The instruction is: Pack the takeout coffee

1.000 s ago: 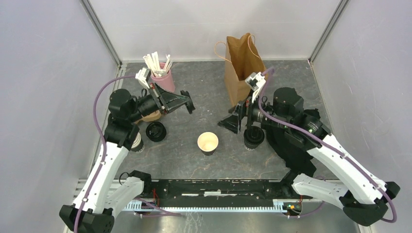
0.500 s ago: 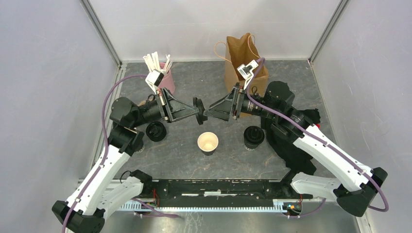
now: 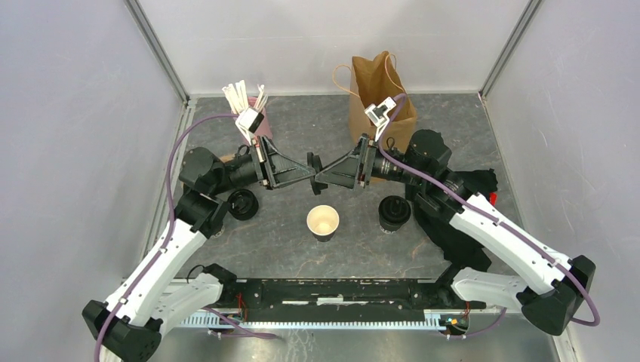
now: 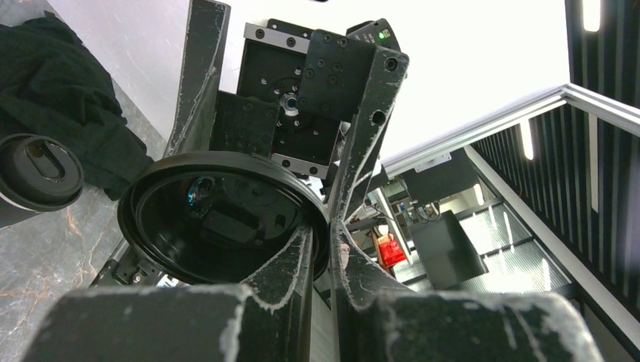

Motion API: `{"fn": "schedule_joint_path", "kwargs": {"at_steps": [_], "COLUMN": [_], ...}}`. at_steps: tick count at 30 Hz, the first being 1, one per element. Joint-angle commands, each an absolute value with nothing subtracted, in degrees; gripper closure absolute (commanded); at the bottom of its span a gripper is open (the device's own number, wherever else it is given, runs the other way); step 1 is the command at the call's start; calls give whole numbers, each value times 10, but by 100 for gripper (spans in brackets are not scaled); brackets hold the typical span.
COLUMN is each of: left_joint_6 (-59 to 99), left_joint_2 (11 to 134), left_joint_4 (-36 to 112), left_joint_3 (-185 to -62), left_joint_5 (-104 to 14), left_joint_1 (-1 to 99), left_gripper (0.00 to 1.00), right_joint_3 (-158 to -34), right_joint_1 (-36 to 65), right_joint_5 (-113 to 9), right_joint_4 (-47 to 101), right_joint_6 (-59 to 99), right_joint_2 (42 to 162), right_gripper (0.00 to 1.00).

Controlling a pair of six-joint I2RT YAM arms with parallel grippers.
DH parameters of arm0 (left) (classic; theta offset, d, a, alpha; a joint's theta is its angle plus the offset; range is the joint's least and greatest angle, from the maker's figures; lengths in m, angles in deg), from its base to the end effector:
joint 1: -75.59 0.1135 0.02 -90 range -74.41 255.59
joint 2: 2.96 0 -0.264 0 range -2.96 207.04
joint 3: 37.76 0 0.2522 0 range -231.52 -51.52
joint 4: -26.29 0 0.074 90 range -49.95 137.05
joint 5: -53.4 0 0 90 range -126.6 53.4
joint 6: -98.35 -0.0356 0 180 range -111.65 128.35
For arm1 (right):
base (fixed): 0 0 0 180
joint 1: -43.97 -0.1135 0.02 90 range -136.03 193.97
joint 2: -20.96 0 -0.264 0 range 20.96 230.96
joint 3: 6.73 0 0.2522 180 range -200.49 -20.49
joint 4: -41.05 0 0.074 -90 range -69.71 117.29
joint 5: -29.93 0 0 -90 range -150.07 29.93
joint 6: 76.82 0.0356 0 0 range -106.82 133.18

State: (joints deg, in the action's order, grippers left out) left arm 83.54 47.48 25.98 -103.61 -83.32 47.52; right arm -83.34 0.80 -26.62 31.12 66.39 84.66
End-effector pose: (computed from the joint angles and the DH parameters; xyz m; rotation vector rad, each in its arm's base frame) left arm 0.1552 -0.1121 0.4107 0.1841 1.7127 -1.9501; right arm 0.1707 0.1870 0.4119 -0.3957 1.7784 1.7118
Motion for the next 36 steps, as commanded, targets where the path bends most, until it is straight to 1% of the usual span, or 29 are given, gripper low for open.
{"fn": "schedule_joint_path", "kwargs": {"at_steps": [1, 9, 10, 11, 12, 13, 14, 16, 18, 20, 21, 24, 26, 28, 30, 32, 36], "left_joint_6": [856, 850, 844, 837, 820, 800, 777, 723, 669, 617, 587, 561, 546, 537, 538, 549, 560], "left_joint_2": [480, 478, 478, 475, 473, 470, 466, 463, 461, 465, 471, 493, 505, 513, 522, 535, 548], "left_joint_4": [229, 237, 245, 260, 277, 305, 344, 433, 538, 651, 720, 880, 917, 914, 899, 886, 867], "left_joint_3": [-1048, -1048, -1048, -1049, -1052, -1057, -1068, -1088, -1110, -1137, -1157, -1197, -1203, -1194, -1178, -1169, -1151], "left_joint_5": [-836, -833, -832, -830, -824, -816, -806, -787, -751, -692, -644, -510, -473, -465, -469, -473, -475], "left_joint_1": [468, 467, 467, 467, 467, 467, 467, 467, 469, 472, 473, 476, 476, 476, 477, 478, 479], "left_gripper": [88, 87, 84, 79, 72, 68, 59, 45, 37, 33, 31, 27, 27, 26, 24, 24, 23], "right_joint_3": [-823, -815, -814, -812, -810, -807, -804, -800, -800, -808, -813, -828, -838, -845, -860, -892, -972], "right_joint_1": [8, 9, 9, 9, 9, 9, 9, 9, 9, 8, 8, 6, -1, -29, -79, -131, -178], "right_joint_5": [-256, -255, -256, -259, -264, -267, -270, -284, -311, -356, -374, -438, -474, -502, -547, -591, -638], "right_joint_4": [352, 361, 360, 355, 344, 336, 323, 267, 183, 92, 54, -29, -72, -103, -130, -162, -210], "right_joint_6": [671, 672, 671, 668, 663, 656, 648, 602, 532, 459, 424, 338, 303, 278, 263, 260, 264], "right_joint_2": [844, 841, 841, 839, 838, 835, 831, 823, 813, 805, 802, 793, 798, 816, 849, 899, 989], "right_gripper": [14, 28, 30, 31, 31, 32, 32, 32, 32, 32, 32, 31, 31, 31, 30, 30, 29]}}
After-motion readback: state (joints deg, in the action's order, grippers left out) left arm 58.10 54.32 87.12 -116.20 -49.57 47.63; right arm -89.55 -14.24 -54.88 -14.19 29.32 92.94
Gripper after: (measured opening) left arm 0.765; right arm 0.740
